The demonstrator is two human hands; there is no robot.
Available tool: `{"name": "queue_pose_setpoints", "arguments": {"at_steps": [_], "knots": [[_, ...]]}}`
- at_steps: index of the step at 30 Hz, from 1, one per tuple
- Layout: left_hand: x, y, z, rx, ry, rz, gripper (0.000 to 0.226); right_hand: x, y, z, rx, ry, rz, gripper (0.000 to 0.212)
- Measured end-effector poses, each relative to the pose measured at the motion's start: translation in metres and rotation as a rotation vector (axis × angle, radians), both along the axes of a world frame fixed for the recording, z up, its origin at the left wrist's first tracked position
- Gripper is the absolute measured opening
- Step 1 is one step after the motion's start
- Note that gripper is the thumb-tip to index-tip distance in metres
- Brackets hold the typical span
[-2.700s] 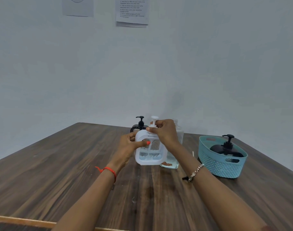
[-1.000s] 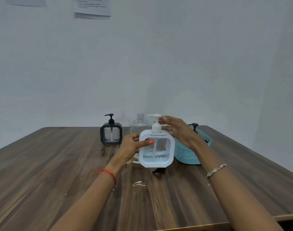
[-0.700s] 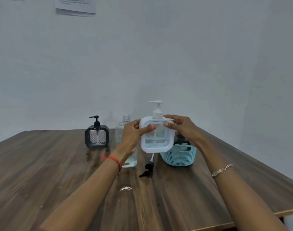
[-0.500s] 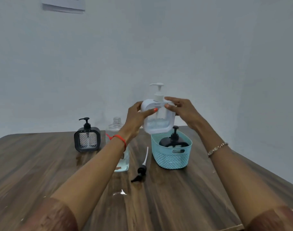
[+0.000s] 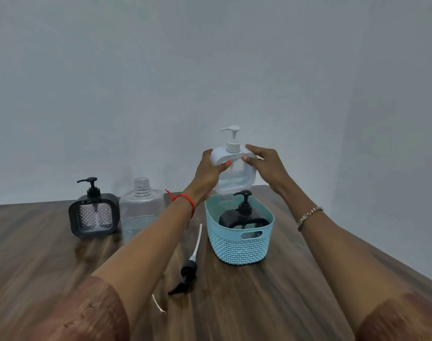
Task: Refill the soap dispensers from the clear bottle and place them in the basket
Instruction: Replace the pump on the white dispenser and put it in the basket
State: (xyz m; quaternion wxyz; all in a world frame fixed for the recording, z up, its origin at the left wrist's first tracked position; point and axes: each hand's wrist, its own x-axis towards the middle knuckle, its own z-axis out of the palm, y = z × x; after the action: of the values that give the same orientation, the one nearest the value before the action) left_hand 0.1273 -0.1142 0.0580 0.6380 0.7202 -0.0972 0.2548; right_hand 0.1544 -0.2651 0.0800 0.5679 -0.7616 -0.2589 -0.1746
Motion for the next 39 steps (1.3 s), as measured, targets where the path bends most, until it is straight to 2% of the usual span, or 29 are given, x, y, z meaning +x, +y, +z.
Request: {"name": "queue_pose_setpoints", "arguments": {"at_steps": [6, 11, 14, 17, 19, 21, 24, 26, 28, 31, 34, 39], "knots": [[0.017, 0.001, -0.033, 0.052, 0.215, 0.062, 0.042, 0.02, -0.012, -0.038, -0.098, 0.129, -0.01, 0.043], [0.011, 0.005, -0.052, 0.339, 0.328, 0.094, 0.039, 0.024, -0.018, -0.052, -0.275, 0.294, 0.027, 0.038], [0.006, 0.005, -0.056, 0.477, 0.324, 0.107, 0.039, 0.02, -0.019, -0.055, -0.372, 0.311, 0.049, 0.028], [-0.001, 0.003, -0.054, 0.554, 0.301, 0.108, 0.031, 0.018, -0.019, -0.058, -0.388, 0.341, 0.033, 0.037], [-0.003, 0.003, -0.053, 0.601, 0.302, 0.106, 0.031, 0.018, -0.019, -0.057, -0.407, 0.344, 0.024, 0.033], [-0.003, 0.004, -0.053, 0.637, 0.318, 0.089, 0.029, 0.02, -0.018, -0.056, -0.449, 0.33, 0.027, 0.026], [-0.005, 0.004, -0.056, 0.71, 0.311, 0.062, 0.019, 0.022, -0.016, -0.055, -0.505, 0.318, 0.022, 0.002], [-0.009, 0.002, -0.06, 0.719, 0.283, 0.041, 0.016, 0.026, -0.017, -0.055, -0.519, 0.316, 0.02, 0.019], [-0.011, 0.001, -0.064, 0.734, 0.284, 0.038, 0.024, 0.026, -0.017, -0.058, -0.517, 0.323, 0.019, 0.009], [-0.014, -0.001, -0.066, 0.805, 0.287, 0.094, 0.036, 0.022, -0.017, -0.058, -0.523, 0.34, 0.029, 0.029], [-0.013, -0.003, -0.072, 0.844, 0.254, 0.148, 0.041, 0.023, -0.018, -0.06, -0.552, 0.317, 0.035, 0.032], [-0.006, 0.003, -0.081, 0.886, 0.346, 0.21, 0.054, 0.018, -0.017, -0.062, -0.596, 0.283, -0.011, 0.022]]}}
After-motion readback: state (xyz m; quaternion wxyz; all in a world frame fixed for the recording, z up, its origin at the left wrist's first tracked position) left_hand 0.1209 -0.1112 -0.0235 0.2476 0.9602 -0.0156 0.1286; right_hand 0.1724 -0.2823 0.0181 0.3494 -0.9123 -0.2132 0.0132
